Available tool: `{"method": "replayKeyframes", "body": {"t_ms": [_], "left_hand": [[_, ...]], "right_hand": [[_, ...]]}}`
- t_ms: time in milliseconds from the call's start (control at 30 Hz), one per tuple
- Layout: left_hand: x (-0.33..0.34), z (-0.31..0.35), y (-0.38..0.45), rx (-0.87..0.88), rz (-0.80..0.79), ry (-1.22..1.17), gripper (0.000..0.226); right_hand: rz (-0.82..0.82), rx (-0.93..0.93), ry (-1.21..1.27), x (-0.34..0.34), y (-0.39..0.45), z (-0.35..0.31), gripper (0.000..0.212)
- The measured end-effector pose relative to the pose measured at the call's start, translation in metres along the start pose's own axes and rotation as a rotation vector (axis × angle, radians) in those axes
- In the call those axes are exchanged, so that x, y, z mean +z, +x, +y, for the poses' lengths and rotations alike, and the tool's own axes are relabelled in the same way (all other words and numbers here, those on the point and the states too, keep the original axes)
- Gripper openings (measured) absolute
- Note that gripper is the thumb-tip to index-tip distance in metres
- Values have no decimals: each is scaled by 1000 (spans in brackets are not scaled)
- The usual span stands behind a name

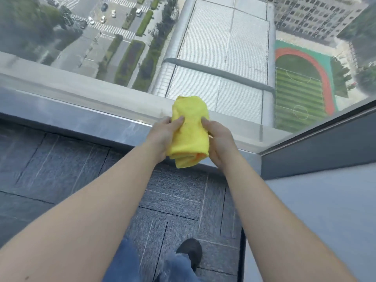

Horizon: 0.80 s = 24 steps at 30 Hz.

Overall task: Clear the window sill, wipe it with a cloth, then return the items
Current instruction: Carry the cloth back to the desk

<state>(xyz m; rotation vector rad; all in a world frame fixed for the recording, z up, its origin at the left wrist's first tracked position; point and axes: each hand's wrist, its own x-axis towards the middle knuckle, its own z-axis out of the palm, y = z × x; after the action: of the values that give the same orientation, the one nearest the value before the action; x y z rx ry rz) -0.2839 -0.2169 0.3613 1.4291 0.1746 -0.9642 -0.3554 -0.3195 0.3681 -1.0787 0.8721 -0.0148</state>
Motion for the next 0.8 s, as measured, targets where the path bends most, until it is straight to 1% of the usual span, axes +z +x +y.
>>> {"method": "replayKeyframes", "body": {"t_ms": [33, 67, 167, 267, 300, 400, 567, 700, 800], "left_hand": [[-3, 19, -18, 8, 20, -1, 8], [-6, 37, -37, 16, 39, -9, 8], [-24, 87, -90, 57, 97, -74, 9], [-55, 130, -144, 97, 150, -136, 27], [-69, 143, -164, 120, 169, -144, 26], [-121, 177, -221, 202, 254, -174, 10], [-231, 197, -333, 343, 430, -229, 11], [-324, 184, -450, 420, 582, -281, 15], [-391, 162, -537, 433, 717, -327, 10]], "right_hand": [[-33, -8, -55, 8, -16, -19, 14], [-58, -14, -107, 17, -31, -38, 6], [-154, -35, -192, 56, -69, -89, 16], [-251, -46, -245, 110, -103, -120, 19], [-288, -55, -258, 132, -116, -128, 19], [-406, -93, -299, 201, -155, -142, 19], [-638, -133, -406, 325, -236, -129, 13], [-836, -152, -489, 434, -322, -85, 9], [-1006, -137, -537, 510, -389, -44, 11]]}}
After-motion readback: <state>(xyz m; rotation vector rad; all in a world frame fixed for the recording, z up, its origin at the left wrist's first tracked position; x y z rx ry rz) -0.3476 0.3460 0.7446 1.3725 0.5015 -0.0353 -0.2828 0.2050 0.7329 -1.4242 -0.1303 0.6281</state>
